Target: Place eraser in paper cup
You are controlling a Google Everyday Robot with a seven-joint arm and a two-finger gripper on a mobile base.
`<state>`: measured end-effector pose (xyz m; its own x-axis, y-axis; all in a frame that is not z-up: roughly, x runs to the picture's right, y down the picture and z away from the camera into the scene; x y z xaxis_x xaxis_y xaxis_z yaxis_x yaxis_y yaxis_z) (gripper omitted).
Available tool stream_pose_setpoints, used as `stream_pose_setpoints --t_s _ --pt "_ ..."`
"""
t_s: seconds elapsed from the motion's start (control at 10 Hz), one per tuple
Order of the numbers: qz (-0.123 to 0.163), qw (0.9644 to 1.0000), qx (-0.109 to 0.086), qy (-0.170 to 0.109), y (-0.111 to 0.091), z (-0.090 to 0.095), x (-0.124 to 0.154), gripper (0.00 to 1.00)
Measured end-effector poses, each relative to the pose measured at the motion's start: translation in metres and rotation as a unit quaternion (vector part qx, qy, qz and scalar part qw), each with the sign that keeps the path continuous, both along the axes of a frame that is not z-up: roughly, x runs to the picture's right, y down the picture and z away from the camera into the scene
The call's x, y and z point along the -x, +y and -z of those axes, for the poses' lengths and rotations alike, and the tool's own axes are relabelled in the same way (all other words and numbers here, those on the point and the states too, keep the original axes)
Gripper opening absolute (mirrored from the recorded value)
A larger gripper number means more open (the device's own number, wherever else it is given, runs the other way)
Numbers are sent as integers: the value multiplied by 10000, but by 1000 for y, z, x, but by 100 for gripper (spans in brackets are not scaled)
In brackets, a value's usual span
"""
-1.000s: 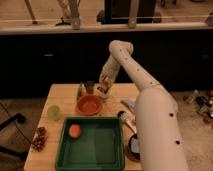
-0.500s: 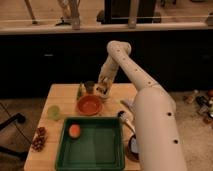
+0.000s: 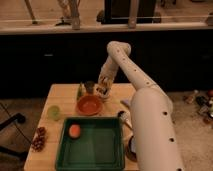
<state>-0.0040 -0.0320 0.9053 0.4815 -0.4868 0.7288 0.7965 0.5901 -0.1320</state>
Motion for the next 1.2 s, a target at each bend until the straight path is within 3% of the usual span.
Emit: stream_pose_setpoints --t_s 0.5,0.6,1.2 --pt "-112 9999 101 68 1 -1 -4 74" --pt "-128 9998 100 66 1 -1 -4 79" --pt "-194 9998 68 12 -3 4 -7 80"
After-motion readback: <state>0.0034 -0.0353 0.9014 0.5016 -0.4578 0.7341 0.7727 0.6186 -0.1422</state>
